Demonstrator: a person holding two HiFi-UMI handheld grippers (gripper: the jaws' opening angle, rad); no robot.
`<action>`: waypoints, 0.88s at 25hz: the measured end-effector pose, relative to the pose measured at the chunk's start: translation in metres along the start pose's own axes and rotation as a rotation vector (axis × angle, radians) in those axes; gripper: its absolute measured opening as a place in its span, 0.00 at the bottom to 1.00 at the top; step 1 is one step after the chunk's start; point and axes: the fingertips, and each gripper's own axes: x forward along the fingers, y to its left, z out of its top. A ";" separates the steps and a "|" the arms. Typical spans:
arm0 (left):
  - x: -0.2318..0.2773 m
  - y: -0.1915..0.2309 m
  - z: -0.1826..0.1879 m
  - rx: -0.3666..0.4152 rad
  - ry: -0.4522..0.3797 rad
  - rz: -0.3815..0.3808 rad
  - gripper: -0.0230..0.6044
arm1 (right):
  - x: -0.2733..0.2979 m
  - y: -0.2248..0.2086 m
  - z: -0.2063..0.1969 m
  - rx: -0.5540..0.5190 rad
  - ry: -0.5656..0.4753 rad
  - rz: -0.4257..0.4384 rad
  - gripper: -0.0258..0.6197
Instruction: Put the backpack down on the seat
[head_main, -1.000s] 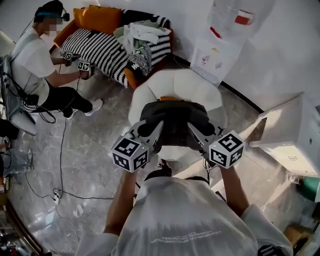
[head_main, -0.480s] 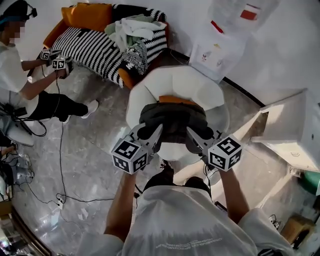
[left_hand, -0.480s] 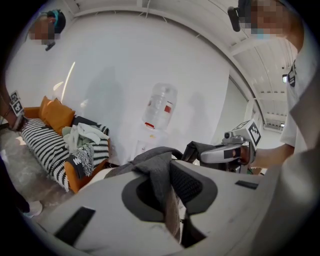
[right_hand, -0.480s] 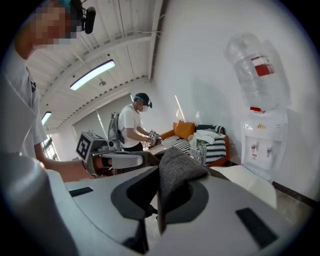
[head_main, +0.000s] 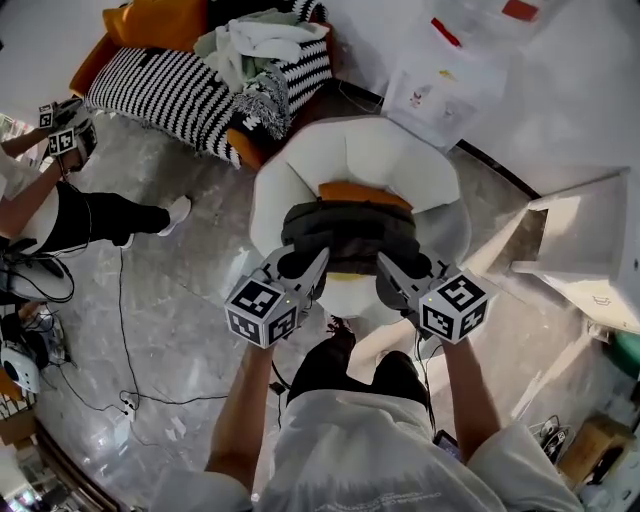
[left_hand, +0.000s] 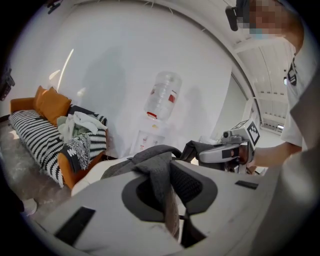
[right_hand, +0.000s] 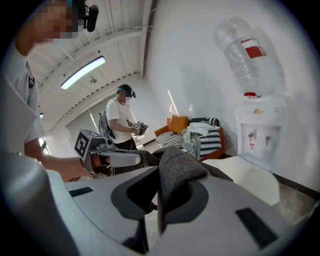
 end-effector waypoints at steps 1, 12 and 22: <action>0.005 0.006 -0.003 -0.001 0.001 -0.003 0.12 | 0.005 -0.005 -0.003 0.001 0.001 -0.007 0.09; 0.061 0.055 -0.051 -0.046 0.036 -0.030 0.12 | 0.053 -0.059 -0.048 0.043 0.032 -0.066 0.09; 0.106 0.083 -0.076 -0.053 0.075 -0.064 0.12 | 0.078 -0.104 -0.074 0.097 0.078 -0.093 0.09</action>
